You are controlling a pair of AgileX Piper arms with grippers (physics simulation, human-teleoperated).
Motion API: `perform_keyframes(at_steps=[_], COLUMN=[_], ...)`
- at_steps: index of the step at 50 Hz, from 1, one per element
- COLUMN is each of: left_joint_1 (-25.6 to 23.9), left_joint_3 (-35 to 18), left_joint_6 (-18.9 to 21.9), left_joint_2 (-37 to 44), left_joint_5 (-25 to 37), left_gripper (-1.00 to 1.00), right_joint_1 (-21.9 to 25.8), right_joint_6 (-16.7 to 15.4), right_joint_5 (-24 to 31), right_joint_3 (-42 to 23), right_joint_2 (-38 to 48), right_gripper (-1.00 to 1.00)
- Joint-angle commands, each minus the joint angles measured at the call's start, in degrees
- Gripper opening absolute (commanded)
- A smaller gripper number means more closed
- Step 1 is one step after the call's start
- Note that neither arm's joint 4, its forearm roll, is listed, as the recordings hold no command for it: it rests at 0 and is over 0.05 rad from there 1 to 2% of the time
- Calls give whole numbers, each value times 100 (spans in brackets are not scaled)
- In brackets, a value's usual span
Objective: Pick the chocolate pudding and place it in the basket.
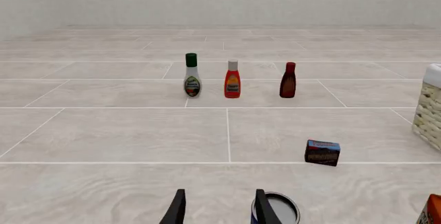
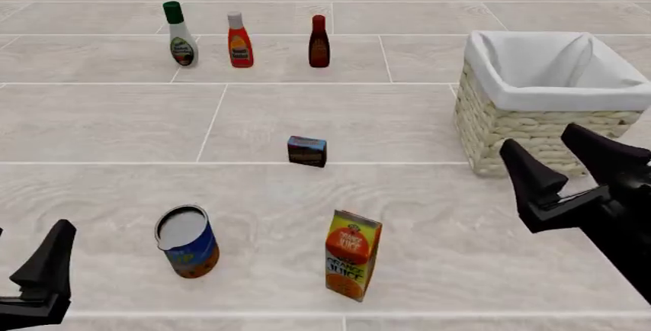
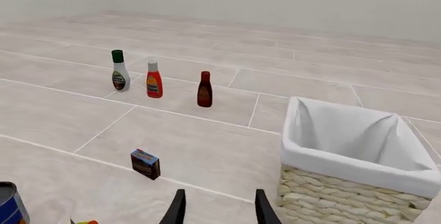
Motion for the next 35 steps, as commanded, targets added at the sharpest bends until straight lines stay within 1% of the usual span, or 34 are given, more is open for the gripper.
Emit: perform_keyframes(at_steps=[1, 3, 11, 19, 26, 35], left_joint_1=[0, 0, 0, 0, 0, 0], left_joint_3=[0, 0, 0, 0, 0, 0], left_joint_6=[0, 0, 0, 0, 0, 0], left_joint_2=[0, 0, 0, 0, 0, 0], left_joint_5=[0, 0, 0, 0, 0, 0], left_gripper=[100, 100, 100, 100, 100, 100], right_joint_1=[209, 239, 309, 297, 302, 351], right_joint_6=[32, 18, 131, 166, 96, 133], right_joint_5=[-167, -220, -291, -367, -438, -544], right_joint_3=[-344, -386, -597, -771, -914, -1118], right_joint_2=[557, 664, 1042, 1354, 1637, 2042], right_gripper=[100, 100, 100, 100, 100, 100])
